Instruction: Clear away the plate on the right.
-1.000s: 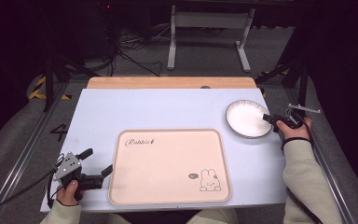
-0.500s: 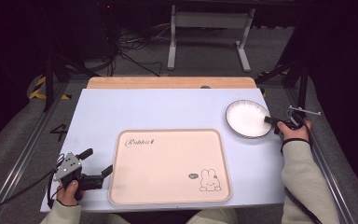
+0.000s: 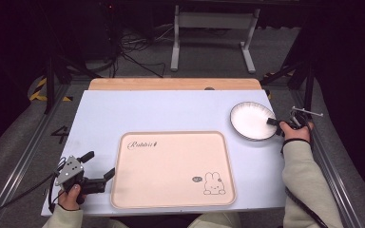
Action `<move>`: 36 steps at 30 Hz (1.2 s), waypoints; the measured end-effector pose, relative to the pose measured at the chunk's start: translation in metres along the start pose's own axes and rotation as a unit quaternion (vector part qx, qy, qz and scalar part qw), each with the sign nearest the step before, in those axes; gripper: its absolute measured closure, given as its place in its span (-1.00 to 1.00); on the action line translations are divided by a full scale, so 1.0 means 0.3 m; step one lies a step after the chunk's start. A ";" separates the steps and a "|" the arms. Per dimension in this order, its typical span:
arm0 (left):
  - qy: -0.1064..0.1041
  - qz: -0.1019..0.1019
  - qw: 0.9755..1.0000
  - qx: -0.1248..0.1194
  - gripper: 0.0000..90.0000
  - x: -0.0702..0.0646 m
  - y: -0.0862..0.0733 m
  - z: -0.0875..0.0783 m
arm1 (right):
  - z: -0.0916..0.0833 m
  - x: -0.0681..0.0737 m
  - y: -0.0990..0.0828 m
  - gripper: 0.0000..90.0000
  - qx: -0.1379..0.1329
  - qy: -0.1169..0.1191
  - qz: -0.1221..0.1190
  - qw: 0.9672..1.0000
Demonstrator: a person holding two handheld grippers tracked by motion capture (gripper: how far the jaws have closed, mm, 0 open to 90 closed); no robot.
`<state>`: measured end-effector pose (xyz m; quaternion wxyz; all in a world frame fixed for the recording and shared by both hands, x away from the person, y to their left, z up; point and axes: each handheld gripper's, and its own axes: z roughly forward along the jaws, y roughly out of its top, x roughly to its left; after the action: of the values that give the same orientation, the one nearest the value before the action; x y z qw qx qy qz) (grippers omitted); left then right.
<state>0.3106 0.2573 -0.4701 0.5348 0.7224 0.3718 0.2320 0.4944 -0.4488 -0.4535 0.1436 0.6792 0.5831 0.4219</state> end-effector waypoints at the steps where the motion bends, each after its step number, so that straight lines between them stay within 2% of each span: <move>1: 0.000 0.000 1.000 0.000 -0.99 0.000 0.000 0.000 | 0.000 0.002 0.000 0.65 -0.001 -0.001 0.003 1.000; 4: -0.001 -0.001 1.000 0.002 -0.99 0.000 0.000 0.000 | -0.002 0.001 0.001 0.70 -0.002 0.001 0.017 1.000; 7: -0.001 0.000 1.000 0.002 -0.99 0.002 0.001 0.000 | -0.004 -0.001 0.001 0.75 -0.004 -0.001 0.049 0.999; 10: 0.000 -0.001 1.000 0.000 -0.99 0.002 0.000 0.000 | -0.005 0.001 0.003 0.76 -0.003 -0.004 0.059 0.998; 14: 0.000 0.000 1.000 0.002 -0.99 0.002 0.001 0.000 | -0.007 0.007 0.008 0.77 -0.001 -0.010 0.062 0.998; 21: -0.002 -0.002 1.000 0.002 -0.99 0.002 0.001 0.000 | -0.036 0.026 0.026 0.87 -0.022 0.002 0.067 0.997; 25: -0.002 -0.002 1.000 0.001 -0.99 0.002 0.001 0.001 | -0.049 0.055 0.041 0.88 -0.025 -0.009 0.050 0.998; 32: -0.003 -0.004 1.000 0.003 -0.99 0.004 0.001 0.000 | -0.055 0.068 0.046 0.88 -0.036 -0.008 0.069 0.997; 36: -0.005 -0.005 1.000 0.003 -0.99 0.005 0.001 0.001 | -0.066 0.087 0.056 0.87 -0.044 -0.010 0.056 0.997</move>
<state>0.3117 0.2583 -0.4699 0.5361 0.7230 0.3733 0.2246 0.4902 -0.4354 -0.4195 0.1555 0.7080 0.5233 0.4481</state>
